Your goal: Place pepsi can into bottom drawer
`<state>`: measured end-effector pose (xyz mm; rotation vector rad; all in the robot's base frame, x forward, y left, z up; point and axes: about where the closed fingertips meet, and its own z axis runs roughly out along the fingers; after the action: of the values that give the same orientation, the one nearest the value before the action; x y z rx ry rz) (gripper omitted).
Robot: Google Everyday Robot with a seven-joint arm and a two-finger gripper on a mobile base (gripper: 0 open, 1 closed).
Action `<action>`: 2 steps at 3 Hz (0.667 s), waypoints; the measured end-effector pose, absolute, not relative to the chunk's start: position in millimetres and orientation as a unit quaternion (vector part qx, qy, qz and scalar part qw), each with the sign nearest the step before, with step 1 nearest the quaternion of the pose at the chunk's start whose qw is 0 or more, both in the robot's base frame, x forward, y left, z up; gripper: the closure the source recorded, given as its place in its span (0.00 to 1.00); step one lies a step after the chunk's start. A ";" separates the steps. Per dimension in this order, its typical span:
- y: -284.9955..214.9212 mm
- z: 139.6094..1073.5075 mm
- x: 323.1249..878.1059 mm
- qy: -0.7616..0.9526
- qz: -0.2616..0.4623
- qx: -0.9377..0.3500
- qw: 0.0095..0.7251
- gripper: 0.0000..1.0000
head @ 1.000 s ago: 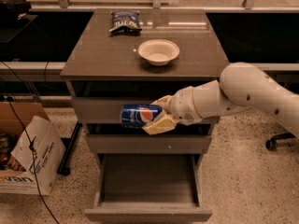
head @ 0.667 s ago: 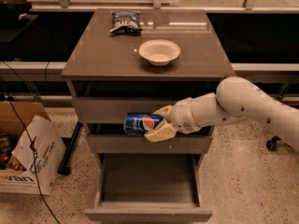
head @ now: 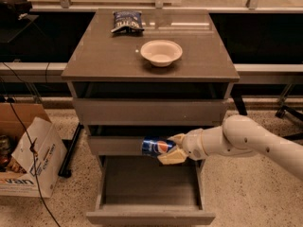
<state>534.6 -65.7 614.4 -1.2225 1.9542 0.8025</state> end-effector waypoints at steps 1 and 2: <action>-64.1 606.4 534.4 0.755 0.311 -0.467 0.340 1.00; -59.0 583.1 537.0 0.768 0.299 -0.461 0.328 1.00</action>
Offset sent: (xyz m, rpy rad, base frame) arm 0.0062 0.0080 -0.0578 -0.0723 0.0514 -0.0616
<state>537.0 -59.0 583.1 -1.2074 2.0102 0.7837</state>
